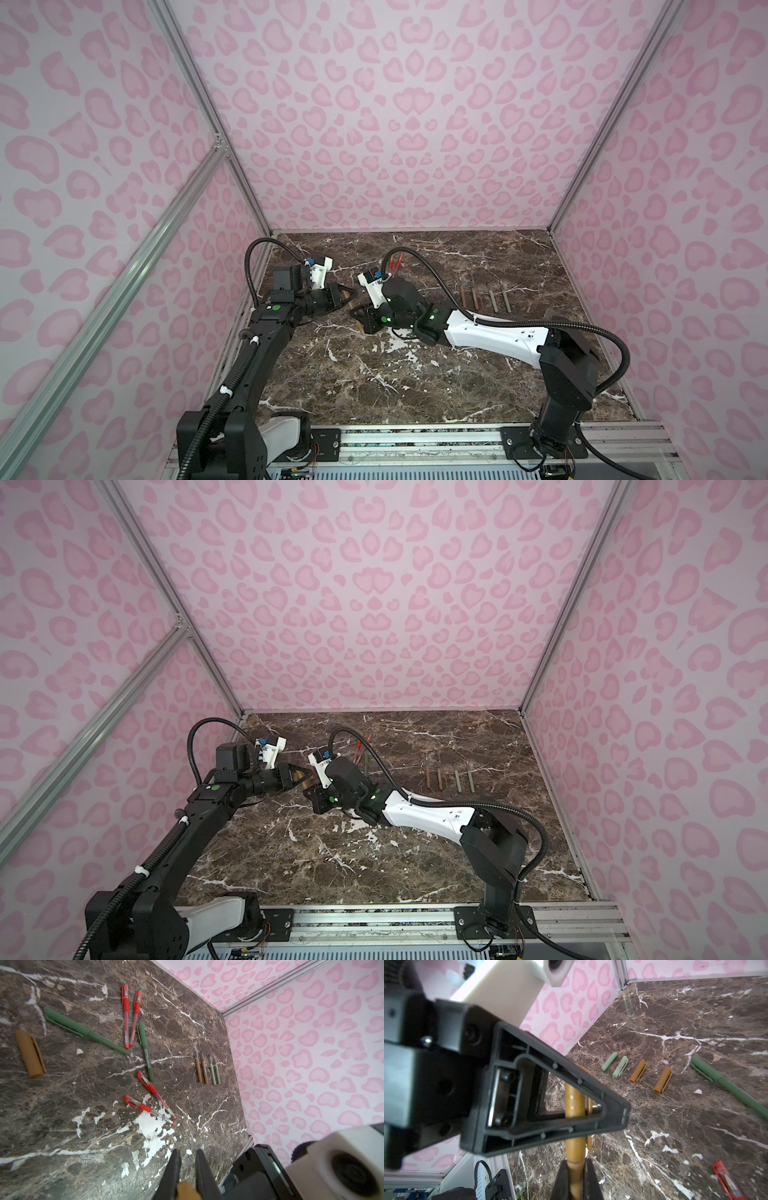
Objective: Open the pen caps
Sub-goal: 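Pull the tan cap off with the left gripper, drawing both grippers apart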
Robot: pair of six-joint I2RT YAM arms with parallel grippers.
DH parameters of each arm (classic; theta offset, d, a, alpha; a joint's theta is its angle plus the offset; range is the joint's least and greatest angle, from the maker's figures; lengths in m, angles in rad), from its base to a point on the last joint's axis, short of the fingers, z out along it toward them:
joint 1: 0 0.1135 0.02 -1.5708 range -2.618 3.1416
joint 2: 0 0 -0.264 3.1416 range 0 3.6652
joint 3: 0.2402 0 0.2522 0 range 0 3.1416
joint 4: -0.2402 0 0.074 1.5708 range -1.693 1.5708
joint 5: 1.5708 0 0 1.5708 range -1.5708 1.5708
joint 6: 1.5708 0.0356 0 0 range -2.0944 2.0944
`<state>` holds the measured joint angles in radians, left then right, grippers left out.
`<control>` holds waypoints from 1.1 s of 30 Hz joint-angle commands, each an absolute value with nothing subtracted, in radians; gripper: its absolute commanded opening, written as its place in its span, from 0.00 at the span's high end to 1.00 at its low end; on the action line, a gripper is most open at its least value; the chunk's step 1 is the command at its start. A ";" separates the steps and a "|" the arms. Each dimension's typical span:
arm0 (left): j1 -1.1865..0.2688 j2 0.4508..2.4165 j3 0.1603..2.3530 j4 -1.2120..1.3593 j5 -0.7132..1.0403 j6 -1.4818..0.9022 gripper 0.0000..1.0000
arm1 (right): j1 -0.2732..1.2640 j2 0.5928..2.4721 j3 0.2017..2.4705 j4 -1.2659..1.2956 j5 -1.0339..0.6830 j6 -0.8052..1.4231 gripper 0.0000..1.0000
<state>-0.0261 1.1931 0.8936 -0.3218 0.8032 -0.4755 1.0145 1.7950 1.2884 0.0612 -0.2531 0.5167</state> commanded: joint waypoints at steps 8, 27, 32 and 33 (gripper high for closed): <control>0.000 1.258 0.986 -0.205 0.777 -0.476 0.97 | 1.003 1.676 1.089 -0.218 -0.187 0.580 1.00; -0.131 1.818 1.318 -0.556 0.528 -0.332 0.91 | 0.872 1.260 0.871 -0.340 -0.029 0.643 1.00; -0.153 1.982 1.476 -0.676 0.426 -0.262 0.90 | 0.855 1.183 0.837 -0.382 -0.006 0.656 1.00; -0.153 2.004 1.494 -0.688 0.411 -0.268 0.90 | 0.854 1.172 0.826 -0.375 -0.001 0.657 1.00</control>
<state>-0.1524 1.9625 1.4494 -0.5949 0.4805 -0.3061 0.8543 1.1931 0.8474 -0.3622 -0.0357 0.6426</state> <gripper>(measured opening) 0.154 0.090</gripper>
